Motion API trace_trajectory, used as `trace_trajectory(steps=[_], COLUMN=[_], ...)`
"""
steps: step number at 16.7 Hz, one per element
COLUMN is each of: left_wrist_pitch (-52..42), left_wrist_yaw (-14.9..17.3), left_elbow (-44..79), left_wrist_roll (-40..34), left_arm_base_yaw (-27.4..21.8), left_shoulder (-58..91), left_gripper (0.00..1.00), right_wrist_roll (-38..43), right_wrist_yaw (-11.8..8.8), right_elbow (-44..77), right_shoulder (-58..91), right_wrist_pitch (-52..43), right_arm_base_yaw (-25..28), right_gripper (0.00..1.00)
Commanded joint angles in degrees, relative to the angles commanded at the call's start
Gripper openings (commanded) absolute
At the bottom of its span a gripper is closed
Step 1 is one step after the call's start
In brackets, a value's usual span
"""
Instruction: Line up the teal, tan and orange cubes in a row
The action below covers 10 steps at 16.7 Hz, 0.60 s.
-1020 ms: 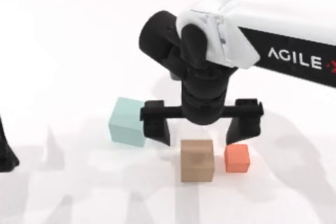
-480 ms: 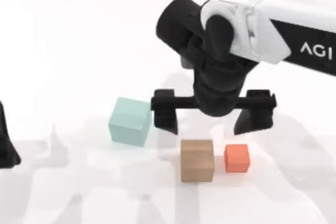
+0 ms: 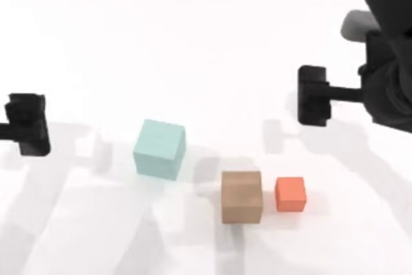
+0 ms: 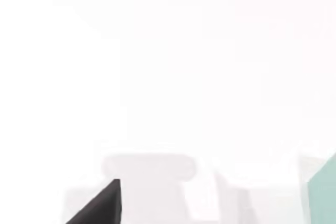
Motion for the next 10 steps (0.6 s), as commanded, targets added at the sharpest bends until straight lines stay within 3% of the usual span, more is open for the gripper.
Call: trace_trajectory(steps=[10], left_wrist_pitch=[-30.82], left_wrist_yaw=[0.20], left_elbow=[41.55], left_wrist_roll=[-7.19], left_arm_base_yaw=[-13.72], left_shoulder=[55.01], left_gripper=[1.00], right_wrist_roll=[-21.01], right_wrist_yaw=[-0.86], right_elbow=[-43.73], right_shoulder=[-52.67], right_wrist_pitch=[31.06], right_arm_base_yaw=[-20.81], right_gripper=[1.00])
